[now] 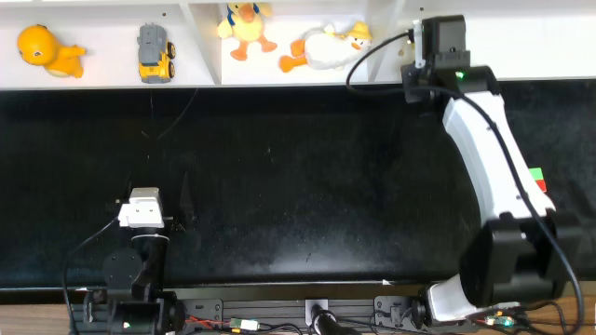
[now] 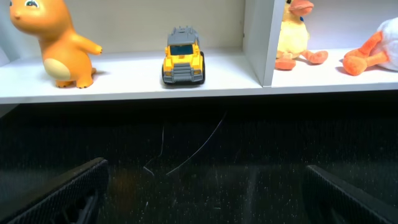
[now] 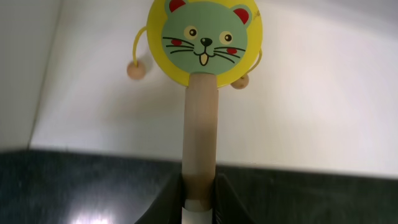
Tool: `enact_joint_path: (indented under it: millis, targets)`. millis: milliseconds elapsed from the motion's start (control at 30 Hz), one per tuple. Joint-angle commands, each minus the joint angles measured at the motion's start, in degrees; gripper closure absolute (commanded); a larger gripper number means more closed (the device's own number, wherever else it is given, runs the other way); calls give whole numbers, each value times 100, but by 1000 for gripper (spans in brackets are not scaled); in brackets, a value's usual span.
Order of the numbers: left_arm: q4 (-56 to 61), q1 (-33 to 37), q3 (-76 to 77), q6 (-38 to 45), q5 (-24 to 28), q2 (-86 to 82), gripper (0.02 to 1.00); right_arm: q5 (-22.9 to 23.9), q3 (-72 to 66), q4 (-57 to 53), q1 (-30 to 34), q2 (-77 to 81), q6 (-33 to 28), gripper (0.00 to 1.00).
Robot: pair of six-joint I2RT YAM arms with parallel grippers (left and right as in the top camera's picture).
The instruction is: Store Toys
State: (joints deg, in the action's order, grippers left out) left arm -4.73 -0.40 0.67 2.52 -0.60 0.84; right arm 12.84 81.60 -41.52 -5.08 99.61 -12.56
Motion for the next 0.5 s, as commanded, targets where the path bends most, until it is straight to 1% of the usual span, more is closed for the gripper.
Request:
enact_joint_path:
  millis: [33,167,333,367,400,433,500]
  targets:
    - [-9,-52,-17,-17,57,-68,20,-192,415,122,28,402,-168,956]
    - [-11,-52,-17,-17,57,-68,20,-232,549,232,70,695,-160,943]
    - [-9,-52,-20,-17,57,-68,20,-553,581,433,181,927,-160,936]
    - [-9,-52,-17,-17,57,-68,20,-599,581,446,195,942,-157,912]
    - [-9,-52,-17,-17,55,-68,20,-627,581,450,208,949,-157,866]
    - [-9,-52,-17,-17,57,-68,20,-645,581,448,212,949,-160,783]
    - [-9,-52,-17,-17,57,-68,23,-645,581,448,212,946,-160,678]
